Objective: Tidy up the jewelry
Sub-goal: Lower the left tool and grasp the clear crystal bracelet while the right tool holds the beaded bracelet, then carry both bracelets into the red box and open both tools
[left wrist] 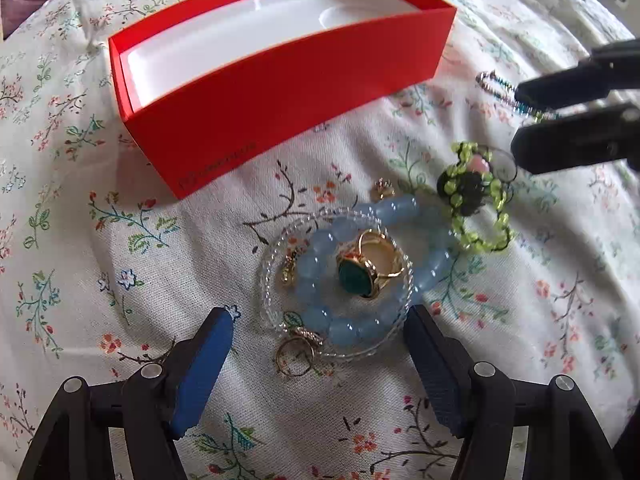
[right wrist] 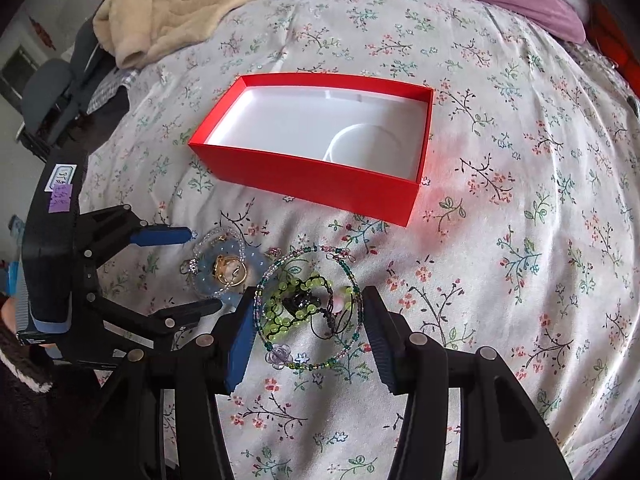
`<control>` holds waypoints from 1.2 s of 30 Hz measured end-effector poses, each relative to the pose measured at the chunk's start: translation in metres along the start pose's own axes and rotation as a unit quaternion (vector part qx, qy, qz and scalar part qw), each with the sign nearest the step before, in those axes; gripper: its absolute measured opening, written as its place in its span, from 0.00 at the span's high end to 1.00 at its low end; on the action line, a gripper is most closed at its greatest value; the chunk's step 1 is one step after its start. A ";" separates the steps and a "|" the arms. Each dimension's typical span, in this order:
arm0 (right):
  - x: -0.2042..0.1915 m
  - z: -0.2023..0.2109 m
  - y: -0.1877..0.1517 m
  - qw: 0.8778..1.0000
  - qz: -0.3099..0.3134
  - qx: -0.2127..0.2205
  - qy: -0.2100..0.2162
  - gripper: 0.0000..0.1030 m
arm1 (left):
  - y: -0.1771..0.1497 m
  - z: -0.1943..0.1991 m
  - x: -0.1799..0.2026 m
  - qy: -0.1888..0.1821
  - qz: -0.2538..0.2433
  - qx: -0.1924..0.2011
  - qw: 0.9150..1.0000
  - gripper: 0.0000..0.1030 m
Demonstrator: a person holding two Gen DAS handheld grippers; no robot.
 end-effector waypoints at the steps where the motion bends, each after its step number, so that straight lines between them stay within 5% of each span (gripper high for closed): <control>1: 0.000 0.000 0.000 1.000 -0.001 0.000 0.000 0.47 | -0.001 -0.002 0.001 0.001 -0.005 0.004 1.000 0.28; 4: -0.001 -0.001 -0.001 1.000 -0.002 -0.002 0.001 0.47 | -0.001 -0.004 0.005 0.003 -0.007 0.011 1.000 0.31; 17: -0.002 0.001 -0.001 1.000 -0.005 0.002 0.001 0.47 | 0.002 0.022 0.002 -0.022 0.023 0.033 0.999 0.91; 36: -0.012 -0.006 0.003 1.000 0.004 -0.004 0.002 0.47 | -0.010 0.043 -0.037 -0.067 0.124 0.032 0.990 0.88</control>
Point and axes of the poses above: each gripper's, at about its wrist camera, not at the fingertips, and z roughly against the way its jaws point, x to its right, y to its top, the point moved 5 cm from there along -z, roughly the way its jaws point, and after that the axes turned 15 degrees about z, right-handed, at the moved point
